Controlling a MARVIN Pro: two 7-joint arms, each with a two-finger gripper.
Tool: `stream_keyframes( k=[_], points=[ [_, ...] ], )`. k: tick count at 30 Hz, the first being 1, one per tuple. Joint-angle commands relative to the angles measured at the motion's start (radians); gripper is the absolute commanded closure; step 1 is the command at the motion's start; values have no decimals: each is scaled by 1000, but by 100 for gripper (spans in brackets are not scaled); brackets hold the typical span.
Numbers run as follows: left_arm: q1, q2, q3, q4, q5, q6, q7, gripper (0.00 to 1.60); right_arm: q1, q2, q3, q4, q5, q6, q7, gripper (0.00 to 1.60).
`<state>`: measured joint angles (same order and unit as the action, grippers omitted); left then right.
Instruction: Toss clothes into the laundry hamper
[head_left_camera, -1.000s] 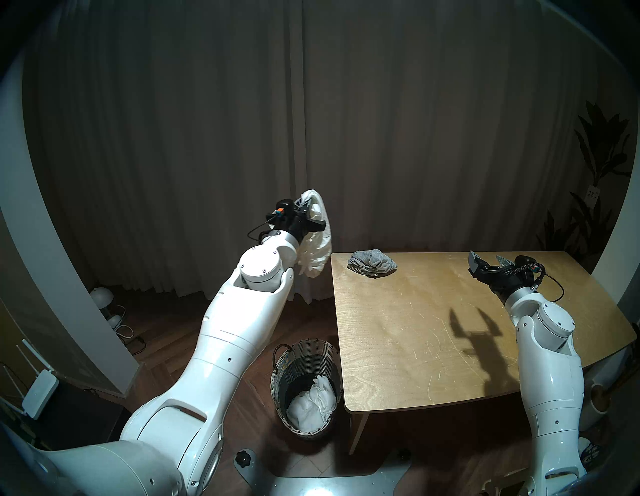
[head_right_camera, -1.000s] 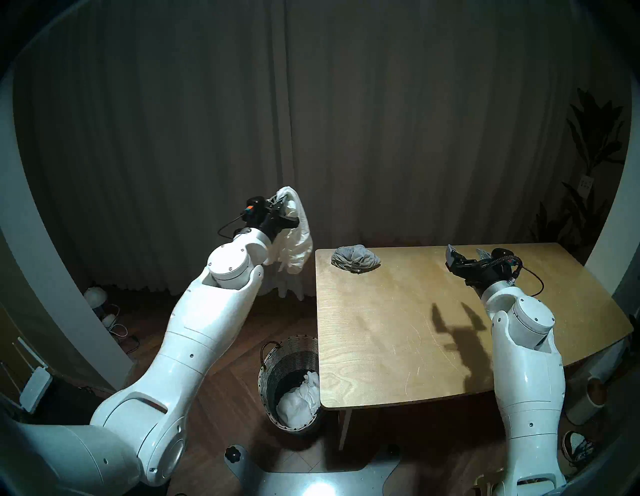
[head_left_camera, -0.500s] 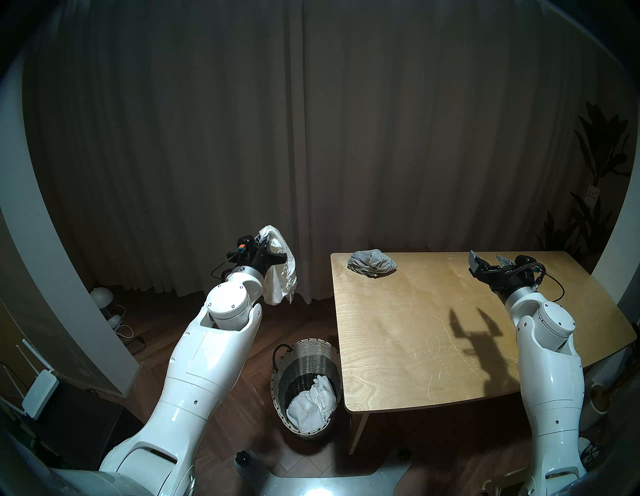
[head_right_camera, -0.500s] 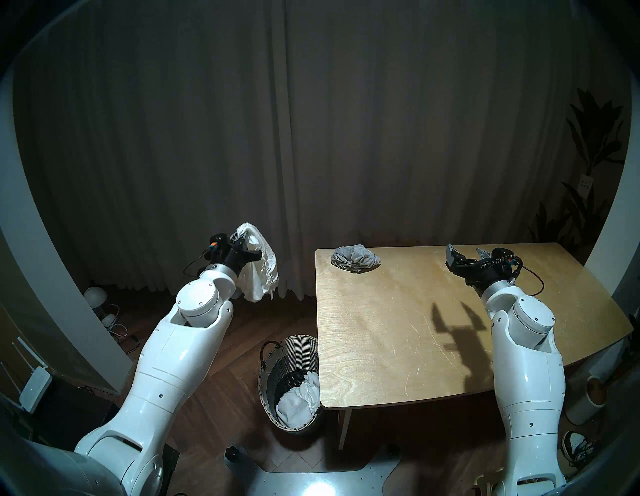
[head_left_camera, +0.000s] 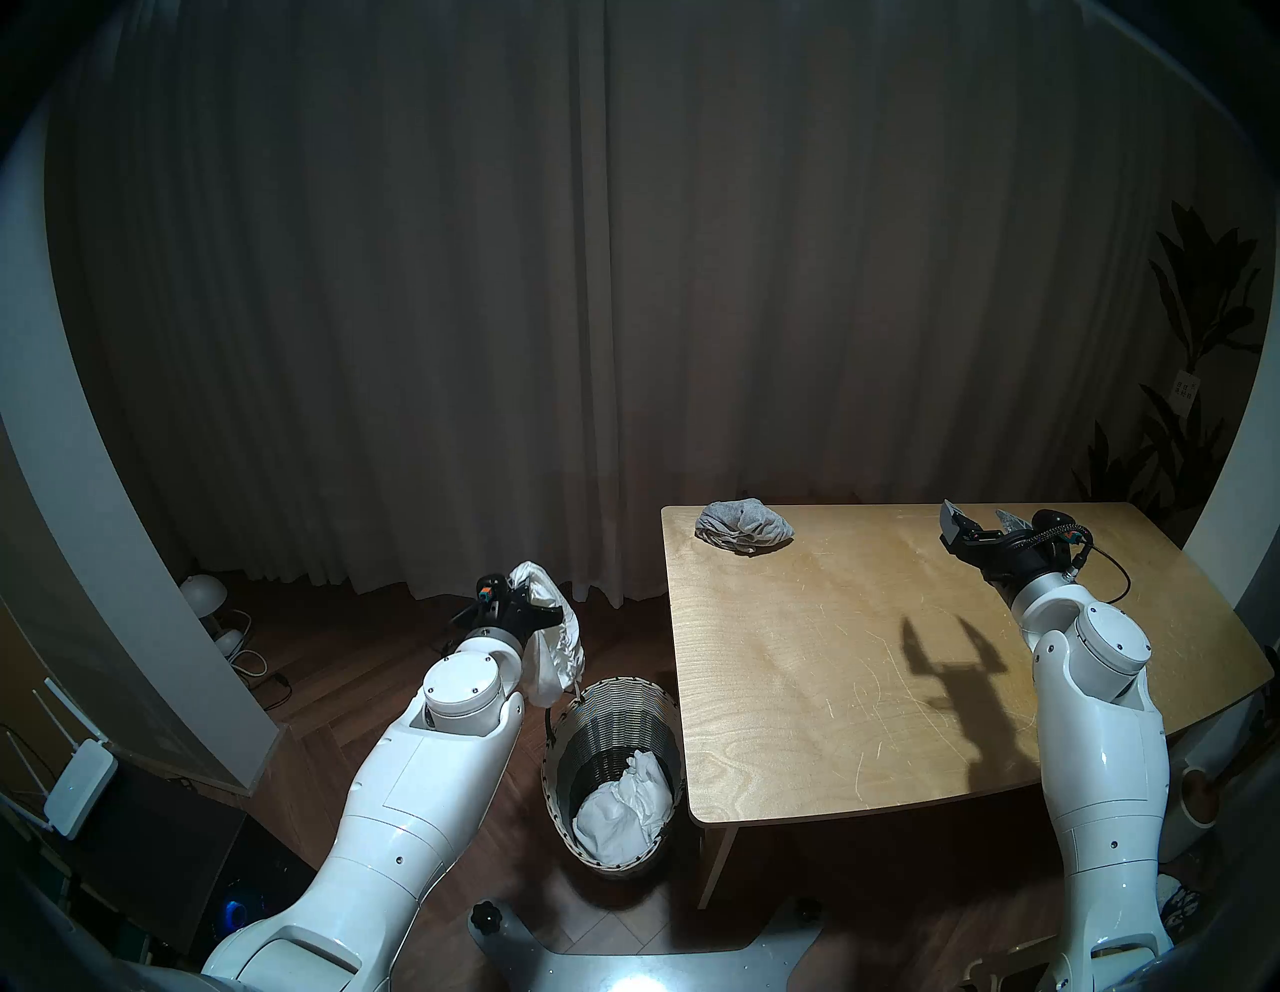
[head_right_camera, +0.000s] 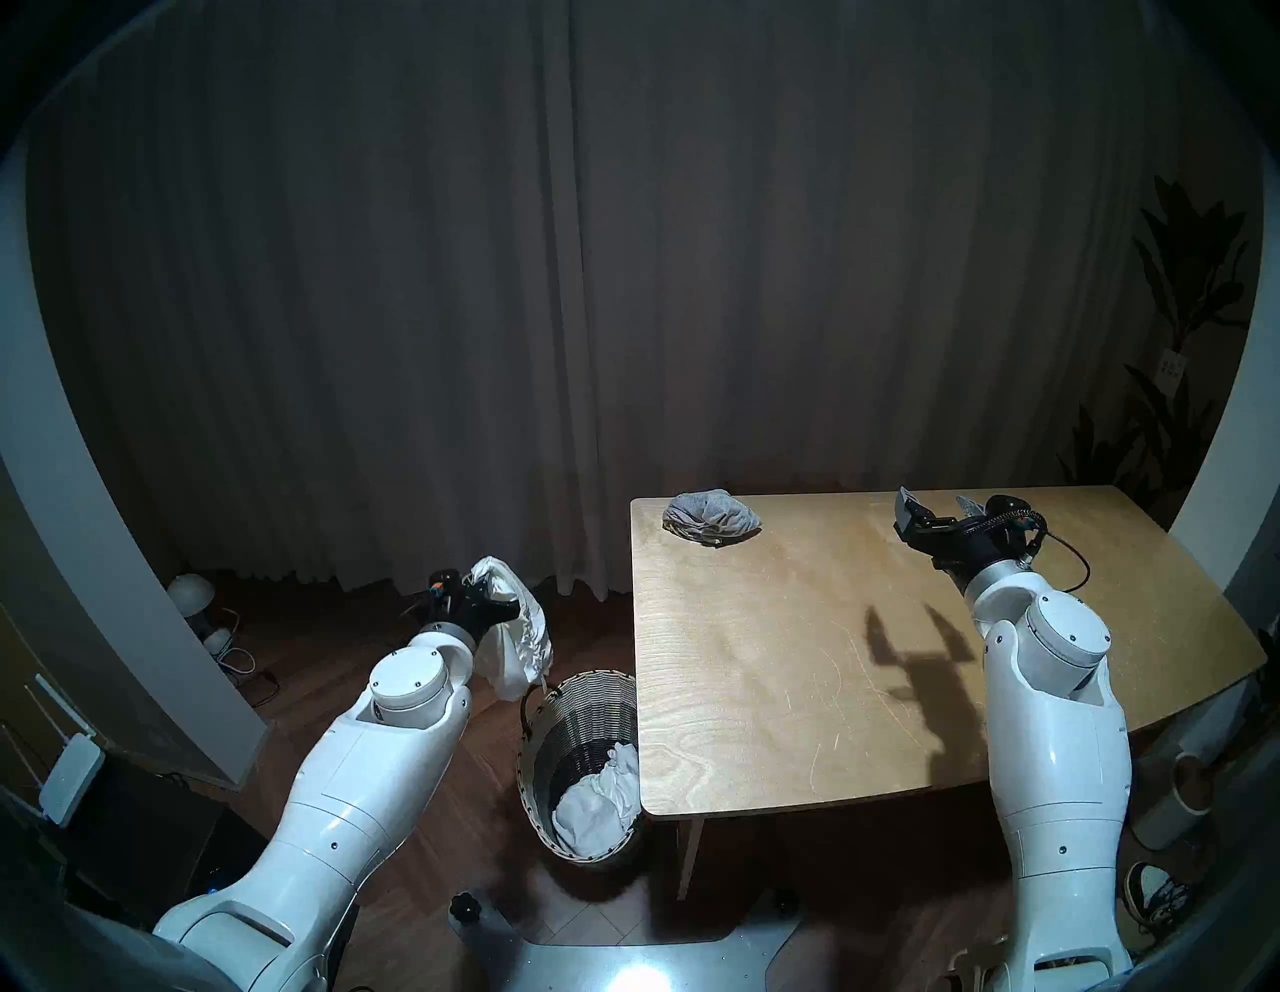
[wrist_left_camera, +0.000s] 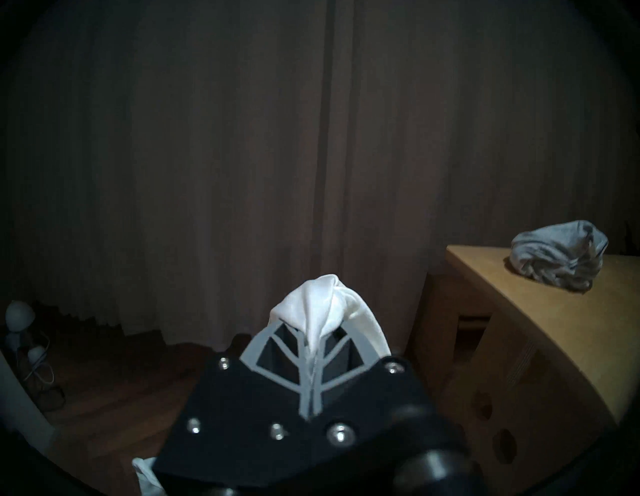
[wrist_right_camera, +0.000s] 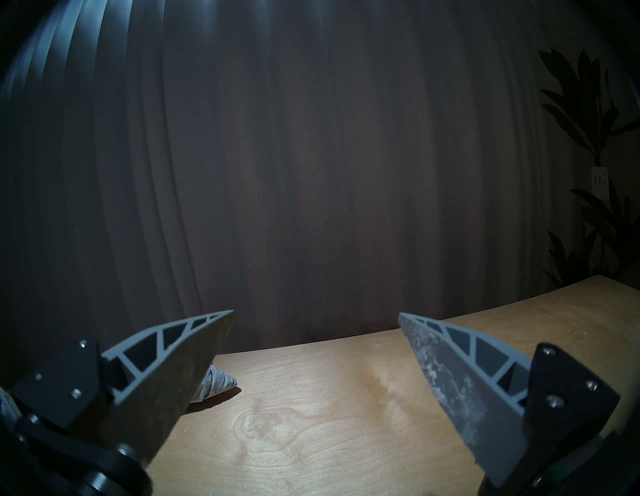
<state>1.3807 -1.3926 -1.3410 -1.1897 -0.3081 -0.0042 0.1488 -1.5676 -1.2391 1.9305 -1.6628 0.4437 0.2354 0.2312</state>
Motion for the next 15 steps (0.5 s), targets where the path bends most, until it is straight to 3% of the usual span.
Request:
stream_keyframes(
  k=[1, 9, 15],
  points=[
    [-70, -24, 4, 58, -11, -41, -28, 160, 5, -1, -1, -25, 0, -11, 3, 0],
    [-56, -67, 38, 75, -24, -42, -47, 160, 6, 0, -2, -25, 1, -10, 2, 0],
    [-89, -94, 67, 184, -17, -49, -37, 160, 5, -1, -2, -26, 0, -11, 2, 0]
  ],
)
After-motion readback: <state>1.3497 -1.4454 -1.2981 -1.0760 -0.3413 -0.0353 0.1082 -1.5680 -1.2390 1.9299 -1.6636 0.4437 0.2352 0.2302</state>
